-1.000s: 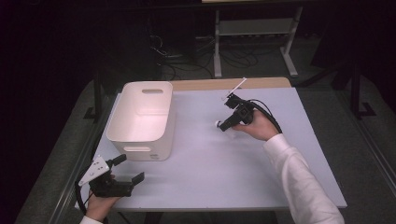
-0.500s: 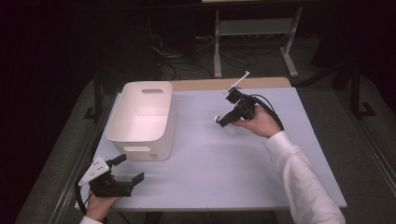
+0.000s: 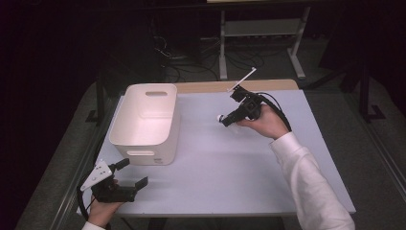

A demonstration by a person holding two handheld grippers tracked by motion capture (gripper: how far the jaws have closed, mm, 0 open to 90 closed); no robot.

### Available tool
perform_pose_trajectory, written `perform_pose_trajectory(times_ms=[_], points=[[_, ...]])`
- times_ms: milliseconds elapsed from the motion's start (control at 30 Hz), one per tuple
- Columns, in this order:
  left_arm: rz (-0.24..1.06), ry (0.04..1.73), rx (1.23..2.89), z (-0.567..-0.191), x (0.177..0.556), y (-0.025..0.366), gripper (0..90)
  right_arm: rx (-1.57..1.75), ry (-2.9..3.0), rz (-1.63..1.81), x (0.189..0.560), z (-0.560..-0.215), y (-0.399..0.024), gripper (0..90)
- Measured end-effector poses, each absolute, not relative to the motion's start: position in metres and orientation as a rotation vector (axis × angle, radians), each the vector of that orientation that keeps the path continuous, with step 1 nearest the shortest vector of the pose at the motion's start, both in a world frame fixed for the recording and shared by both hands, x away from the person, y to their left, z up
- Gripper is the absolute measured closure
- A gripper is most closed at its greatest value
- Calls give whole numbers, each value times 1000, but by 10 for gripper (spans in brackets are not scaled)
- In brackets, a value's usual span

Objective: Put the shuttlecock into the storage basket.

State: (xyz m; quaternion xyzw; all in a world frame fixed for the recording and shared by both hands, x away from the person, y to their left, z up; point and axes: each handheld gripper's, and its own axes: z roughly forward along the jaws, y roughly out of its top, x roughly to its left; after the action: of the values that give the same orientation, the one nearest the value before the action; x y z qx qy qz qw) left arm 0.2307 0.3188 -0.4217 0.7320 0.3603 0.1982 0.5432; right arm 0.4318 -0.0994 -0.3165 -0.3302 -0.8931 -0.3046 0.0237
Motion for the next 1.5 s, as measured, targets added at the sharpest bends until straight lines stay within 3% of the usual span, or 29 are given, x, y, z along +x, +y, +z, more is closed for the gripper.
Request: perform_pose_trajectory(times_ms=[1500], points=[[459,851,1729,-422,230,317,0,-870,-2804,-985,424,-274,-50,640]])
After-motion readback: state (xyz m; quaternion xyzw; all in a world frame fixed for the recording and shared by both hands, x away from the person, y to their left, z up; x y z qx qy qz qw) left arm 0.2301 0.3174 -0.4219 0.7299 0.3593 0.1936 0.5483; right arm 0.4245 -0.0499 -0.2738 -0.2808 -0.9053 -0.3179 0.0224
